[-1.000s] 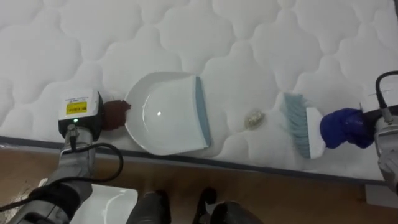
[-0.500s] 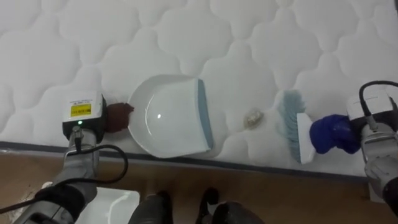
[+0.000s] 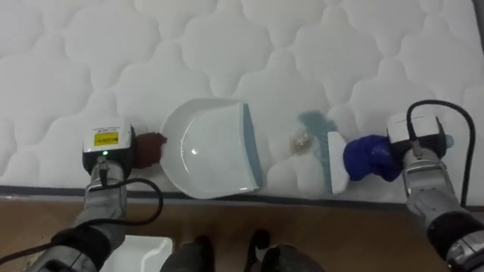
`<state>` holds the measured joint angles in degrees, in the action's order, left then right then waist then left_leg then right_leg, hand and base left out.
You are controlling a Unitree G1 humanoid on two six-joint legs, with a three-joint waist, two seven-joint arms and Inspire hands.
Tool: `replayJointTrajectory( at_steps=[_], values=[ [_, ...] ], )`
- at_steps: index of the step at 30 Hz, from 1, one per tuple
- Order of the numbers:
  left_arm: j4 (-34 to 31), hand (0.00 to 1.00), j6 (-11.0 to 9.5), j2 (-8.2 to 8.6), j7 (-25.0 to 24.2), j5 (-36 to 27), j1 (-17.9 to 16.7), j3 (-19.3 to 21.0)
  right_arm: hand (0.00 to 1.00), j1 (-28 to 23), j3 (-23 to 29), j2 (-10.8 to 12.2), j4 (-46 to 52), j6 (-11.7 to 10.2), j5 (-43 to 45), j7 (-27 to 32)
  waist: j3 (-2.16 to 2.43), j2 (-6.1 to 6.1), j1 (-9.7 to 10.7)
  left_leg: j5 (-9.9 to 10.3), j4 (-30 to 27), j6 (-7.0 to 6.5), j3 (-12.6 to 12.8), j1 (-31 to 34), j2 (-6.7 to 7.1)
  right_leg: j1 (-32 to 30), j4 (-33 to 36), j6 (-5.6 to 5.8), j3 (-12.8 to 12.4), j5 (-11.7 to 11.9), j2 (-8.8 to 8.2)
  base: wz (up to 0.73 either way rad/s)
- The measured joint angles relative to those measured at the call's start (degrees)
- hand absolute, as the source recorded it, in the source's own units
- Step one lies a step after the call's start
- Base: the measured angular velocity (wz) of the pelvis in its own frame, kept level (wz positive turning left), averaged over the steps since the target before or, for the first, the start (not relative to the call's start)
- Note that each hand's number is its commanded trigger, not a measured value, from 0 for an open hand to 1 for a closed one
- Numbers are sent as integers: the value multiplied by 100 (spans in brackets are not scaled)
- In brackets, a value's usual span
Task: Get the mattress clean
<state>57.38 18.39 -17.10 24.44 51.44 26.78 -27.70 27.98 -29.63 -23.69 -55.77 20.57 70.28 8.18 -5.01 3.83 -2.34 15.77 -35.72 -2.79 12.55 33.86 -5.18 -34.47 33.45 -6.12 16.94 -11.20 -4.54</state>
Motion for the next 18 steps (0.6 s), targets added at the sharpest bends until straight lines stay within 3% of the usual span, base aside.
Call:
replayJointTrajectory(
  at_steps=[8, 18],
  values=[
    [2, 100, -16, 116, -14, 1, -7, -30, 100, 4, -34, 314, 44, -119, -38, 167, -1, 1, 61, -47, 113, 27, 6, -40, 70, -15, 18, -25, -17, -28, -37, 0],
    [-11, 100, -3, 121, -25, 2, -15, -48, 100, -3, -88, 680, 331, -189, -31, 163, -1, 2, 71, -47, 112, 27, 2, -22, 78, -28, 23, -18, -19, -31, -40, 0]
  ],
)
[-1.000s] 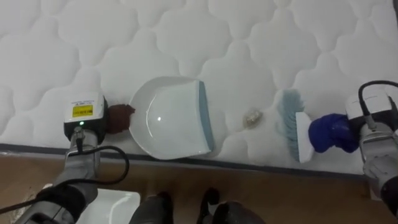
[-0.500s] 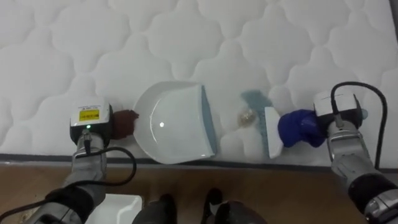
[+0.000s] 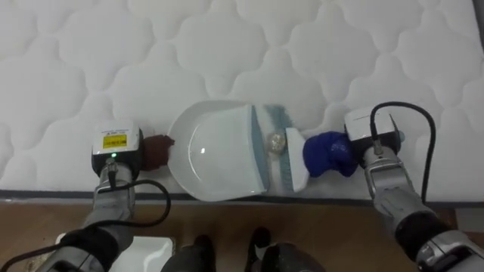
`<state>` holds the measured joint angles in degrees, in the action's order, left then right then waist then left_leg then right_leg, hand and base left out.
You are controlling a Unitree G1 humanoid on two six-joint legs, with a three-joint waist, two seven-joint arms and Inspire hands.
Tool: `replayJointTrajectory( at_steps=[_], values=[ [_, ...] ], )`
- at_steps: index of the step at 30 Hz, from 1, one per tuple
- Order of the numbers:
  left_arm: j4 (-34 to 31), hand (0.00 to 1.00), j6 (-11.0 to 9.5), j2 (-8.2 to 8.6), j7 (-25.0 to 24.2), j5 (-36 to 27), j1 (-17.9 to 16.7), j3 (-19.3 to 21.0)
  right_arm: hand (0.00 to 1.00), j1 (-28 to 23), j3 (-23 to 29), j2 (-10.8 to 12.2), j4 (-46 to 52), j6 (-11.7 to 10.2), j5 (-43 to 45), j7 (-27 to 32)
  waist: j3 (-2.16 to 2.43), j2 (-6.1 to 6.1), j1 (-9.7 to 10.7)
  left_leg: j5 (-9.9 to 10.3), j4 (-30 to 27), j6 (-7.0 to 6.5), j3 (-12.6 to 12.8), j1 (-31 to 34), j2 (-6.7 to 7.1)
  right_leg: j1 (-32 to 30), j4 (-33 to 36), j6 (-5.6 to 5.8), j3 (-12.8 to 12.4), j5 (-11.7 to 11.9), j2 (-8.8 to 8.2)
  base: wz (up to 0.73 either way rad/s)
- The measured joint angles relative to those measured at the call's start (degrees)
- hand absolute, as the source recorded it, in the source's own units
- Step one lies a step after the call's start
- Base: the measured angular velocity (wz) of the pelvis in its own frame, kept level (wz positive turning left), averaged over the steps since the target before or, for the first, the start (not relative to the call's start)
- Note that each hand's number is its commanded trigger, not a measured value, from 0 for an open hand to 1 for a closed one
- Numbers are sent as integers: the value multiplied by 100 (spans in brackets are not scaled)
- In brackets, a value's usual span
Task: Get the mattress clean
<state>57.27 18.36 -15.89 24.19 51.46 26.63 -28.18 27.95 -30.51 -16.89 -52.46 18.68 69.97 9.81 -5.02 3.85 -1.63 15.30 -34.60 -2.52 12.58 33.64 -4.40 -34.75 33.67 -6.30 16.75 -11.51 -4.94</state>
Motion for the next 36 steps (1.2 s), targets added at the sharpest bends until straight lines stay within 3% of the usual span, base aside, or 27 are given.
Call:
replayJointTrajectory(
  at_steps=[4, 9, 14, 20, 29, 36],
  values=[
    [-10, 100, -2, -3, 4, 4, 5, 3, 100, 1, -19, -3, 72, -54, -2, 7, 1, -1, -7, -1, -1, -1, 4, 30, -2, -26, -6, 0, 5, 0, 0, 0],
    [-30, 100, -135, -33, 11, 4, 15, -23, 100, 2, -32, -50, -136, -355, -159, 416, -11, -28, -36, -43, -22, -14, -17, 32, -5, 1, 5, 2, 15, 0, 0, 0],
    [-47, 100, -373, -148, 37, 2, 141, -138, 100, 32, -32, -176, -419, -691, -520, 900, -62, -125, -40, -42, -34, -16, -66, 112, 1, -54, -1, 15, 58, -5, -27, 5],
    [7, 100, -606, -287, 37, -4, 357, -242, 100, 106, -46, -361, -553, -919, -679, 1265, -117, -230, -22, -46, -171, -31, -69, 293, 1, -247, 202, 15, 61, -35, -100, 2],
    [129, 100, -670, -290, -6, -1, 541, -466, 100, 131, -213, -394, -695, -971, -1066, 1481, -133, -257, -23, -2, -291, -91, -60, 282, 6, -251, 315, 28, 29, -82, -131, 1],
    [251, 100, -566, -155, -170, -4, 611, -457, 100, 149, -201, -323, -780, -893, -1290, 1537, -143, -304, -10, -3, -256, -92, -67, 262, 70, -270, 413, 22, 35, -117, -198, 2]
  ],
)
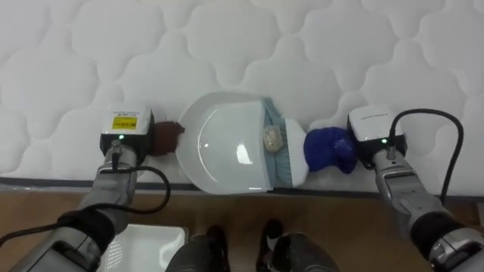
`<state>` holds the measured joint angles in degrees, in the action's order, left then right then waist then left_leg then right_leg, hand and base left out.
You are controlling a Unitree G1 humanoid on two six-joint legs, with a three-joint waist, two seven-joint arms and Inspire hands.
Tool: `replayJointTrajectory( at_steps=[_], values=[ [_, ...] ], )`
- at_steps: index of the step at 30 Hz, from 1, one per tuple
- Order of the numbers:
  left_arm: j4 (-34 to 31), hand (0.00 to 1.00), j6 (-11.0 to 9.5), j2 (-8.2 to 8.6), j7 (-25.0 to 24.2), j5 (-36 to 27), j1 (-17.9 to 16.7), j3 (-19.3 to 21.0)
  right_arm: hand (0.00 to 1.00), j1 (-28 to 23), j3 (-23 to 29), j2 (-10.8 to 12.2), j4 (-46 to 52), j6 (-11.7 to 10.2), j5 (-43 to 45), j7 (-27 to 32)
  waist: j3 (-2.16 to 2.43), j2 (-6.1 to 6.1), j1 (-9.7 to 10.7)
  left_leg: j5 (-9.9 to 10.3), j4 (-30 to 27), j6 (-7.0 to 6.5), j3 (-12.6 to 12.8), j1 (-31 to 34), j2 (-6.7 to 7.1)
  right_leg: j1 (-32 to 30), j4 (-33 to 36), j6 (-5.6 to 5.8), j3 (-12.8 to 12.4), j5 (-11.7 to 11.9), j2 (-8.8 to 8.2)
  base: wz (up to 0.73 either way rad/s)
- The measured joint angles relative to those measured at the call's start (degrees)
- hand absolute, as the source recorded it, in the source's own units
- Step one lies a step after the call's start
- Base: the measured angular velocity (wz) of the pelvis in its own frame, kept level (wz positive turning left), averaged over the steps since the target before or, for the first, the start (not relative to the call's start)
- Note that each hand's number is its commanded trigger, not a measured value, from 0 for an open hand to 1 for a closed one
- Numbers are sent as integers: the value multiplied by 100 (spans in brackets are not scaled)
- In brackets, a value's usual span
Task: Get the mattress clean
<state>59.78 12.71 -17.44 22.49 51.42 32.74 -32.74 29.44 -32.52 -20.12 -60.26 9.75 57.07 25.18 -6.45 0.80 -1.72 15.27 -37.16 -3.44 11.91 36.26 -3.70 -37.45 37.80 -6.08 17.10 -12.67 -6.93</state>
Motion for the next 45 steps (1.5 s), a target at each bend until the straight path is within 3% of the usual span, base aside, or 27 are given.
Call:
replayJointTrajectory(
  at_steps=[8, 14, 21, 30, 40, 45],
  values=[
    [-17, 100, 196, 140, -305, 54, 71, 102, 100, 153, 7, 104, 13, 110, 13, -318, 5, -8, 20, -17, 49, -16, 69, -23, 55, -66, 88, 11, -55, -33, -74, 1],
    [-18, 100, 329, 118, -582, 75, 298, 68, 100, 417, -12, 173, 50, 237, -59, -746, 14, -9, 38, -94, 161, -31, 168, 13, 46, -134, 13, -3, -76, 38, -70, -1],
    [-32, 100, 459, 89, -864, 137, 403, 48, 100, 433, -12, 233, 208, 280, -65, -793, 24, -26, 151, -116, 161, -51, 161, 15, 48, -123, -25, 16, -76, 83, -71, -1],
    [-163, 100, 570, 106, -1005, 330, 416, 52, 100, 449, -10, 249, 318, 281, -274, -911, 39, -51, 145, -167, 231, -76, 180, 3, 51, -123, -101, 20, -92, 154, -54, 0],
    [-593, 100, 598, -45, -1343, 742, 415, 97, 100, 536, 54, 271, 1107, 278, -458, -1083, 54, -26, 290, -181, 225, -101, 201, 7, 95, -165, 11, 35, -121, 143, -108, 1],
    [-765, 100, 548, 10, -1458, 793, 411, 96, 100, 537, 145, 563, 1509, 65, -510, -1132, 85, 16, 380, -227, 217, -141, 202, -4, 135, -160, 15, 60, -128, 134, -152, 2]
  ],
)
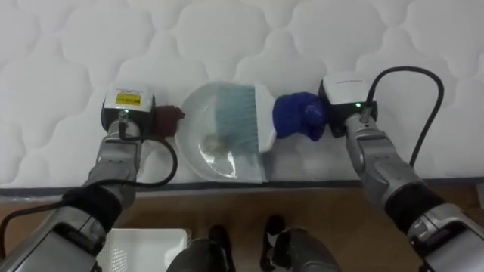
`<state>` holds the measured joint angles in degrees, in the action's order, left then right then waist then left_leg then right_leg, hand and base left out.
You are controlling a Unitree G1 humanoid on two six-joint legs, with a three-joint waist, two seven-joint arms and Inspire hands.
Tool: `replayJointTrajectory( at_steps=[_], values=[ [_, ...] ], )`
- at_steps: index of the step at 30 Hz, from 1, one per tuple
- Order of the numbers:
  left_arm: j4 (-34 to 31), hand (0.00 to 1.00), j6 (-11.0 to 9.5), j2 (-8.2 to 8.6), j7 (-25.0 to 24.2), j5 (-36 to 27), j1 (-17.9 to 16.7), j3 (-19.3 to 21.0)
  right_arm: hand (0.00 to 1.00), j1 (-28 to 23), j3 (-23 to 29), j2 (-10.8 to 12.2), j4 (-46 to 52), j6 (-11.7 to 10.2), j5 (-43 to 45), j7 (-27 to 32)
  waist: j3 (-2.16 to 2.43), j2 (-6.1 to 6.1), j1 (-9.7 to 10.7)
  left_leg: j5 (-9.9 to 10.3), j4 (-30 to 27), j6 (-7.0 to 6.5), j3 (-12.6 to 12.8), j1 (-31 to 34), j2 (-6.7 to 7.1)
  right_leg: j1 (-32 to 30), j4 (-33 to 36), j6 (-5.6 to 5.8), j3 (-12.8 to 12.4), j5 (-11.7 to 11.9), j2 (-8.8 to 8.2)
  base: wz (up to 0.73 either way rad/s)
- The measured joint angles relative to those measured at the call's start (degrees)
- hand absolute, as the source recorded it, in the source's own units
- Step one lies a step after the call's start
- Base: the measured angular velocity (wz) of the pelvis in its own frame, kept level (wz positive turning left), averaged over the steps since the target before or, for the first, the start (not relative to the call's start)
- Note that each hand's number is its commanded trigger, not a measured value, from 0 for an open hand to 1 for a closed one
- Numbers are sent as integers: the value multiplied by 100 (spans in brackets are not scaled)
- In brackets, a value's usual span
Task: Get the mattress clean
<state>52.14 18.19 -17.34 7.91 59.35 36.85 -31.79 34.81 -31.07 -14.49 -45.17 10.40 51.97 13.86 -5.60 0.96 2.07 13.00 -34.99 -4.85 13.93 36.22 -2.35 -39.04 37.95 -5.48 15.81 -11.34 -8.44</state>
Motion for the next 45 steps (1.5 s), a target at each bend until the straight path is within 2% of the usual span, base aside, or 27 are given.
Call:
replayJointTrajectory(
  at_steps=[4, 10, 12, 14, 21, 23, 26, 30, 32, 35, 37, 39, 41, 43, 44, 45],
  values=[
    [-192, 100, -64, 58, -169, 148, -4, 6, 100, -1, 1, 188, 111, -216, 13, -98, 12, 10, 14, -7, -21, -18, 2, -1, 13, 21, -10, 39, 2, 9, -19, 2],
    [-279, 100, -105, 113, -443, 265, -72, 4, 100, -7, 14, 276, 111, -236, 31, -324, 94, 67, 95, -2, -34, -33, 8, -98, 13, 127, -31, 61, -4, 21, -19, 0],
    [-279, 100, -118, 116, -463, 276, -101, 7, 100, -21, 58, 271, 114, -229, 36, -330, 95, 66, 99, -1, -29, -33, 7, -157, 8, 193, -43, 61, -1, 22, -13, 0],
    [-286, 100, -146, 126, -462, 328, -154, 10, 100, -53, 95, 213, 177, -221, 37, -364, 136, 54, 95, 3, -24, -36, 7, -207, 2, 239, -50, 57, -6, 26, -2, 0],
    [-282, 100, -235, 122, -458, 330, -236, 11, 100, -92, 96, 94, 287, -222, 38, -409, 156, 18, 36, -1, 99, -28, 19, -509, -56, 561, -259, 54, -20, 104, 107, -3],
    [-282, 100, -281, 121, -445, 331, -252, 12, 100, -154, 97, 66, 287, -223, 47, -409, 171, -6, -39, -5, 178, -20, 42, -639, -56, 656, -329, 74, -88, 120, 155, -10],
    [-282, 100, -407, 22, -337, 318, -303, 34, 100, -266, 115, 38, 287, -237, 135, -411, 206, -69, -94, -9, 254, -14, 84, -782, -31, 735, -336, 82, -139, 117, 143, -9],
    [-319, 100, -510, -94, -290, 326, -363, 157, 100, -295, 243, 0, 288, -298, 184, -410, 213, -80, -83, -12, 290, -8, 94, -849, -30, 793, -357, 81, -139, 117, 143, -1],
    [-411, 100, -541, -129, -180, 324, -584, 351, 100, -385, 389, -37, 316, -301, 147, -393, 226, -68, -97, -15, 396, 0, 112, -1016, -20, 943, -450, 88, -136, 124, 151, -6],
    [-433, 100, -565, -184, -134, 316, -620, 514, 100, -425, 614, -116, 324, -285, -32, -357, 228, -66, -96, -15, 469, 3, 111, -1118, -13, 1046, -528, 102, -112, 140, 158, 0],
    [-441, 100, -568, -238, 67, 315, -651, 740, 100, -491, 871, -204, 442, -291, -40, -260, 234, -62, -84, -16, 490, 2, 111, -1211, 3, 1143, -550, 115, -121, 134, 153, -4],
    [-518, 100, -570, -250, 261, 309, -779, 989, 100, -653, 1088, -281, 641, -300, -16, -178, 266, -53, -83, -18, 645, 4, 115, -1390, 25, 1311, -681, 145, -115, 150, 171, 0],
    [-622, 100, -567, -253, 429, 197, -1094, 1243, 100, -914, 1384, -352, 814, -335, -44, -29, 386, -31, -81, -59, 917, 28, 123, -1723, 80, 1588, -882, 184, -169, 173, 207, -11],
    [-836, 100, -574, -286, 440, 202, -1388, 1446, 100, -1166, 1662, -402, 1055, -332, -161, 58, 416, -29, -84, -70, 1055, 43, 101, -1975, 86, 1865, -1053, 214, -176, 189, 251, -9],
    [-1054, 100, -579, -359, 445, 197, -1589, 1562, 100, -1365, 1840, -436, 1272, -321, -267, 151, 453, 8, -69, -77, 1162, 54, 91, -2108, 97, 1995, -1141, 227, -169, 191, 265, 0],
    [-1176, 100, -576, -391, 446, 199, -1686, 1630, 100, -1461, 1940, -440, 1390, -317, -320, 177, 464, 24, -51, -80, 1194, 58, 85, -2164, 97, 2059, -1161, 234, -165, 192, 275, 3]
  ],
)
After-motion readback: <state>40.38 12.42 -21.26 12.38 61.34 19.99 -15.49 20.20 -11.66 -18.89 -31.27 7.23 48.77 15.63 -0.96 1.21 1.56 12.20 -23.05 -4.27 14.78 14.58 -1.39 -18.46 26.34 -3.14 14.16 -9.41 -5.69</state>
